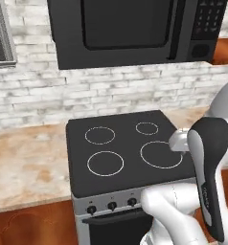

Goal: Navigate to the stove.

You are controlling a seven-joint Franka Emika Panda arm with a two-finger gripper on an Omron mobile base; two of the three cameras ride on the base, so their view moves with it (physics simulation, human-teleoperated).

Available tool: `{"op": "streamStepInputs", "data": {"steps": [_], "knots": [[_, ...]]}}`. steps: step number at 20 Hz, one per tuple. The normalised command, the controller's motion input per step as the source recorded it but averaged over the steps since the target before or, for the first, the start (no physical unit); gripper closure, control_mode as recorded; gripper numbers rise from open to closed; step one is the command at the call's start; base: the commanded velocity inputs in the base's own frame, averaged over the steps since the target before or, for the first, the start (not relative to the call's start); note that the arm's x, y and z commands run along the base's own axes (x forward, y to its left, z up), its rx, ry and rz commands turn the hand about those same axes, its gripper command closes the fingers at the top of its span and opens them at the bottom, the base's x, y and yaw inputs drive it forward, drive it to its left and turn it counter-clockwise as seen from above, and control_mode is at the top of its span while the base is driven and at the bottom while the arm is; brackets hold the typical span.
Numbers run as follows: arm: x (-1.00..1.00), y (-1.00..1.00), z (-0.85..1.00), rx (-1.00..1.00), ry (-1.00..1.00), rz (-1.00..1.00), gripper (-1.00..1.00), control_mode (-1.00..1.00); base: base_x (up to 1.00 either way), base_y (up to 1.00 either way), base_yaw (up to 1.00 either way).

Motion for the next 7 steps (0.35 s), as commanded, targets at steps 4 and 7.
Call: {"op": "streamStepInputs", "data": {"steps": [4,7], "knots": [[0.00,0.00,0.00,0.00,0.00,0.00,-1.00,1.00,0.50,0.00,-0.28],[0.00,0.00,0.00,0.00,0.00,0.00,-1.00,1.00,0.52,0.00,-0.04]]}}
